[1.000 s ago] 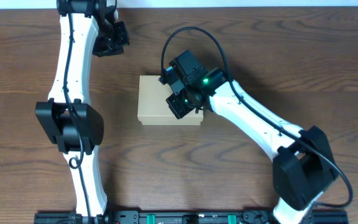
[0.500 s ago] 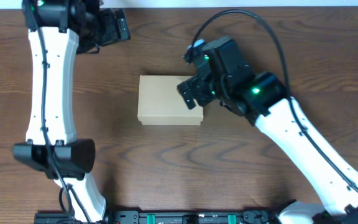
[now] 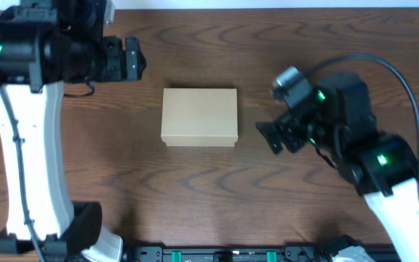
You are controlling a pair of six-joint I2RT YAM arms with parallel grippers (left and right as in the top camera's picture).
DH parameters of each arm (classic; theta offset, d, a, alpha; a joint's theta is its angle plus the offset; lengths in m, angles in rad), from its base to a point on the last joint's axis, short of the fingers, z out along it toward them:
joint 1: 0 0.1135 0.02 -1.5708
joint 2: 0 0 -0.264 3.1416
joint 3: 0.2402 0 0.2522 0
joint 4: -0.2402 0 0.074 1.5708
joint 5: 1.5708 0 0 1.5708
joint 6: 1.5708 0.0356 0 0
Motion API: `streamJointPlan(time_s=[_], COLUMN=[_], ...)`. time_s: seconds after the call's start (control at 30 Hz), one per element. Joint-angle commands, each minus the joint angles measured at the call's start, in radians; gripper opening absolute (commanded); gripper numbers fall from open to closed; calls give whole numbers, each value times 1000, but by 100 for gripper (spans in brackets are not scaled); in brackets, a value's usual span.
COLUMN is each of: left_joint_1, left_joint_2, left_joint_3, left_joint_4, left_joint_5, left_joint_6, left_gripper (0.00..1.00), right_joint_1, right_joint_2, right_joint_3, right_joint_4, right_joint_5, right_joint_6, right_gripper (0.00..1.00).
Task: Pack container
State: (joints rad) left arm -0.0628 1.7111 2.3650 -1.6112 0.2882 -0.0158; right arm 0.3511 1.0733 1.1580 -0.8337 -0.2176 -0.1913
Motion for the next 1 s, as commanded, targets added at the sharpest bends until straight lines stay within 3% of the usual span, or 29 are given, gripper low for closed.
streamJointPlan(time_s=[0.0, 0.27, 0.57, 0.7, 0.83, 0.97], left_joint_1=[-1, -1, -1, -2, -2, -2], left_joint_2=[-99, -549, -1175, -1439, -1554, -1575], left_joint_3=[-54, -519, -1133, -1391, -1539, -1751], left_joint_4=[-78, 49, 286, 383, 488, 786], left_joint_5=[-8, -54, -56, -51, -43, 98], left_joint_6=[31, -4, -76, -168, -214, -194], left_gripper=[95, 95, 95, 95, 95, 95], right_joint_1=[-49, -86, -86, -86, -86, -86], right_joint_2=[-143, -403, -425, -425, -425, -425], right_joint_3=[-100, -221, -221, -221, -221, -221], right_joint_4=[16, -4, -48, -50, -49, -50], right_joint_5=[-64, -63, -63, -63, -63, -63], right_joint_6=[-28, -4, -4, -4, -4, -4], right_gripper=[99, 99, 99, 99, 99, 99])
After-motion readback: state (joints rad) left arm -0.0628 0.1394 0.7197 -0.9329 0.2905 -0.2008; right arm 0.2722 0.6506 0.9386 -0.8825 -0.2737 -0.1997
